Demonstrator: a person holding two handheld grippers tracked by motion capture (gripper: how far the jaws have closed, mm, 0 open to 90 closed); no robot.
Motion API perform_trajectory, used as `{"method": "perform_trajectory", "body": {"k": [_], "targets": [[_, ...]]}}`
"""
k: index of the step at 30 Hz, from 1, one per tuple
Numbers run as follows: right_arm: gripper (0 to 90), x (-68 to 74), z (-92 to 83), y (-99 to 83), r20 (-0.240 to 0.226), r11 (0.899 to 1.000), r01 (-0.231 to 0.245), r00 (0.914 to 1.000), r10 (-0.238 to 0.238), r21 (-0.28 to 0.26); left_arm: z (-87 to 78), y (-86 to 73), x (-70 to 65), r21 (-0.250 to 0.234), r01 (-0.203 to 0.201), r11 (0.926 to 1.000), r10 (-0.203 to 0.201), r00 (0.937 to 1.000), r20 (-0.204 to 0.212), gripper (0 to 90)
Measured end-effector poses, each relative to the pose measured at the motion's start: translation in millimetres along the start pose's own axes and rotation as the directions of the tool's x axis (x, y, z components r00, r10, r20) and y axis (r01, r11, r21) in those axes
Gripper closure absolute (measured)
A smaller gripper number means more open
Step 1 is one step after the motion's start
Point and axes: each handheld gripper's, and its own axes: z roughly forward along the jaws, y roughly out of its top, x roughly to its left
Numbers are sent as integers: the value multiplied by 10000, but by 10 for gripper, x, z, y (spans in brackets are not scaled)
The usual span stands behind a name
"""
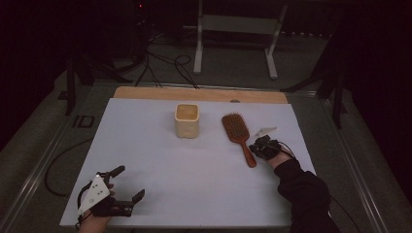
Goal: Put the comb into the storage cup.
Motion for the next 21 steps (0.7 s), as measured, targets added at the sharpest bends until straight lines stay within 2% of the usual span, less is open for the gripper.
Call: {"method": "perform_trajectory", "body": {"k": [10, 21], "targets": [[900, -63, -234, 52, 419, 9991, -311, 9986, 323, -292, 3, -1, -2, 9, 9, 10000, -9, 10000, 9, 0], [899, 5, -466, 205, 744, 9973, -587, 9953, 619, -448, 6, -2, -1, 33, 1, 10000, -1, 10000, 2, 0]]}}
